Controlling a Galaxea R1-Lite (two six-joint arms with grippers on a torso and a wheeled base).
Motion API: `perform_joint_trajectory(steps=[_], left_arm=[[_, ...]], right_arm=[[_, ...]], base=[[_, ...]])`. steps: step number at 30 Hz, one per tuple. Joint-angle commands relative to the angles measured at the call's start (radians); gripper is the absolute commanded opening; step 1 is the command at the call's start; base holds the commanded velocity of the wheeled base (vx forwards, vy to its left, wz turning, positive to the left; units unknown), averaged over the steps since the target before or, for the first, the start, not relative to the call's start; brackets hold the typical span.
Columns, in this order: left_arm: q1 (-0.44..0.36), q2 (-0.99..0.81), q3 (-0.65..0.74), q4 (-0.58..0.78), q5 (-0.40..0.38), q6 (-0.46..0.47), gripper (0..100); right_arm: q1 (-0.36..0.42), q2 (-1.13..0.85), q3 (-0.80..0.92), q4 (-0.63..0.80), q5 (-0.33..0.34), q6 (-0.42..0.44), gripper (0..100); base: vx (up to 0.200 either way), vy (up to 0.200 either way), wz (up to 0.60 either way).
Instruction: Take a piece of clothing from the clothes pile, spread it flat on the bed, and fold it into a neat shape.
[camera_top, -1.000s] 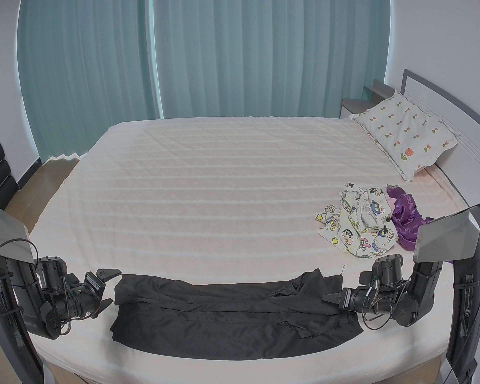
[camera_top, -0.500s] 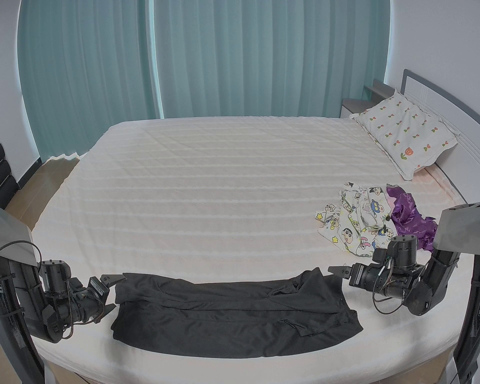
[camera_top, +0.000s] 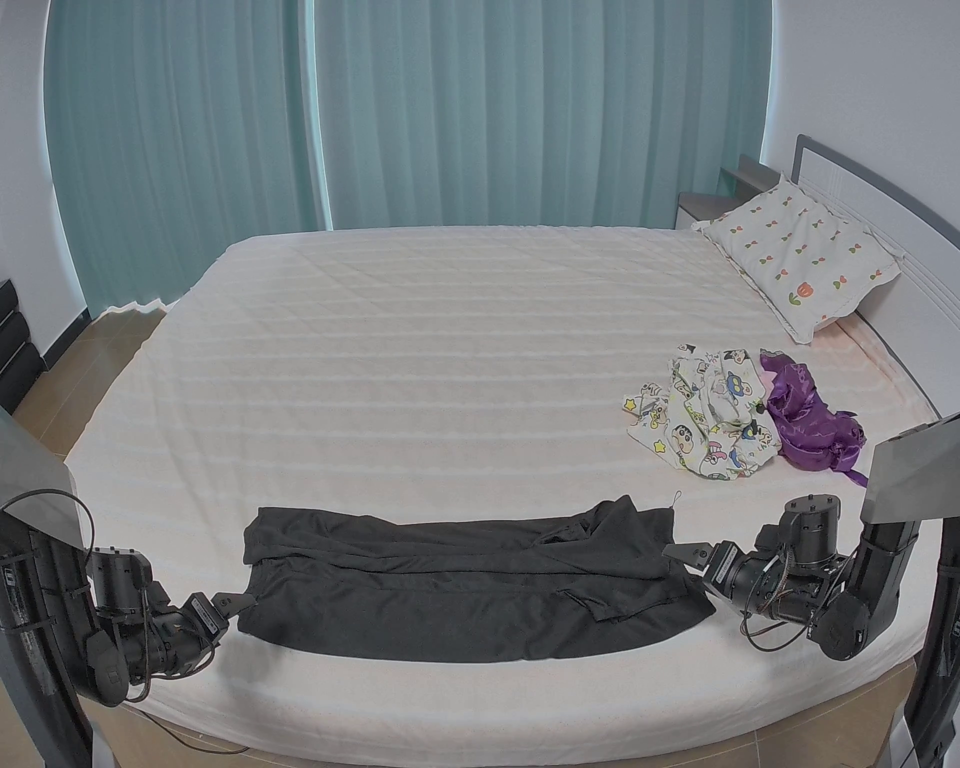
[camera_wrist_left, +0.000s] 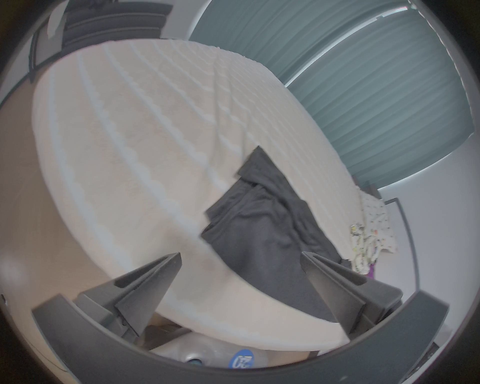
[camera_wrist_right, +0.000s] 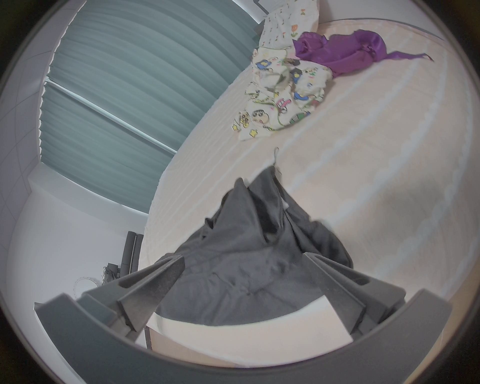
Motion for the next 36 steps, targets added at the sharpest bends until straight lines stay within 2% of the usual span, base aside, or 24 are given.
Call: perform_joint_trajectory(steps=[1,3,10,12,13,21,22,29,36], left_arm=[[-0.069,0.104,-0.002,-0.007,0.118,0.020,100],[-0.100,0.127,-0.013,-0.029,0.171,0.010,100],[-0.163,0.196,-0.090,-0.124,0.269,-0.036,100],[-0.163,0.196,-0.090,-0.124,0.269,-0.036,100],[-0.172,0.224,-0.131,-0.124,0.311,-0.041,100],[-0.186,0.273,-0.199,-0.124,0.380,-0.021,100],[-0.184,0.279,-0.214,-0.124,0.389,-0.020,0],[-0.186,0.297,-0.208,-0.124,0.454,-0.015,0],[-0.181,0.294,-0.159,-0.125,0.464,-0.017,0]], right_arm=[[0.006,0.061,0.010,-0.013,-0.001,0.006,100],[0.004,0.059,0.010,-0.013,-0.001,0.008,100],[0.006,0.059,0.014,-0.014,-0.001,0.009,100],[0.006,0.059,0.014,-0.014,-0.001,0.009,100],[0.006,0.059,0.014,-0.014,-0.001,0.009,100],[0.006,0.052,0.026,-0.013,-0.007,0.006,100],[0.006,0.052,0.036,-0.013,-0.015,0.005,100],[0.032,0.050,0.091,-0.011,-0.046,-0.009,100],[0.041,0.085,0.091,0.001,-0.070,-0.021,100]], base=[[0.000,0.000,0.00],[0.000,0.000,0.00],[0.000,0.000,0.00],[0.000,0.000,0.00],[0.000,0.000,0.00],[0.000,0.000,0.00],[0.000,0.000,0.00],[0.000,0.000,0.00],[0.000,0.000,0.00]])
